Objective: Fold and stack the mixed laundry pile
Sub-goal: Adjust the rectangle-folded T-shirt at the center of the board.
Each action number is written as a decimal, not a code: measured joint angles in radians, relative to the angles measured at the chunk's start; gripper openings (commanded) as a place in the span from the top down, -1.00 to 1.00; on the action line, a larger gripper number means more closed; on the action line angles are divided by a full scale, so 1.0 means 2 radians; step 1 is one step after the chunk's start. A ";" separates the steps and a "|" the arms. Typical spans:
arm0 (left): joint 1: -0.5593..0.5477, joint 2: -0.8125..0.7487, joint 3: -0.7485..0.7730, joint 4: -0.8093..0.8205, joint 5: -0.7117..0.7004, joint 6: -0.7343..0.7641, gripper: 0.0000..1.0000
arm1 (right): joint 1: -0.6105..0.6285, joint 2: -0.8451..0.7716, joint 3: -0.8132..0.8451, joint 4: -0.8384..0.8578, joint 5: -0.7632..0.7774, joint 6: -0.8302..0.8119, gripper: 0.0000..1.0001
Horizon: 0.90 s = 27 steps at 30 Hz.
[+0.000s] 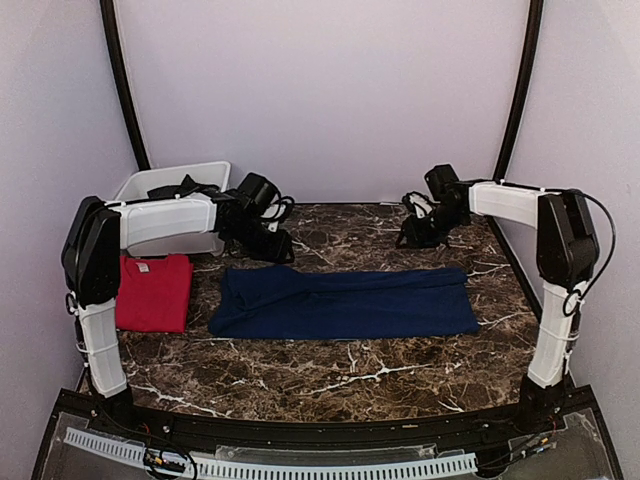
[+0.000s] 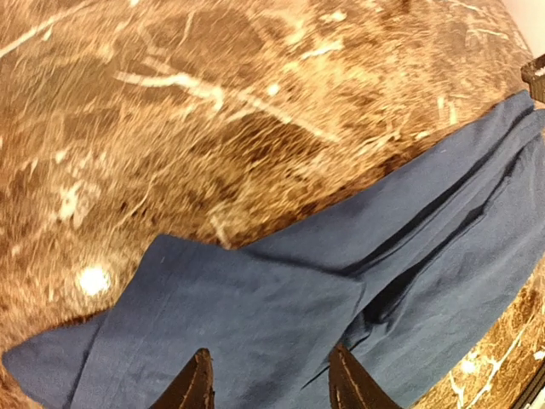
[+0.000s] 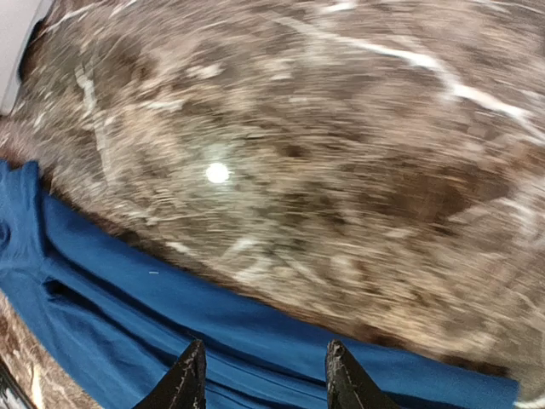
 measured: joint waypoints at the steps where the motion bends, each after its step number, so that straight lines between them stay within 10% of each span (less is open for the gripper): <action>1: 0.002 -0.001 -0.008 -0.001 -0.005 -0.008 0.10 | 0.013 0.010 0.011 -0.001 -0.010 0.001 0.11; 11: 0.118 -0.104 -0.190 0.032 -0.011 -0.092 0.16 | 0.140 0.155 0.218 0.003 -0.081 0.025 0.15; 27: 0.129 -0.106 -0.200 0.065 0.029 -0.108 0.16 | 0.190 0.354 0.447 -0.008 -0.126 0.078 0.16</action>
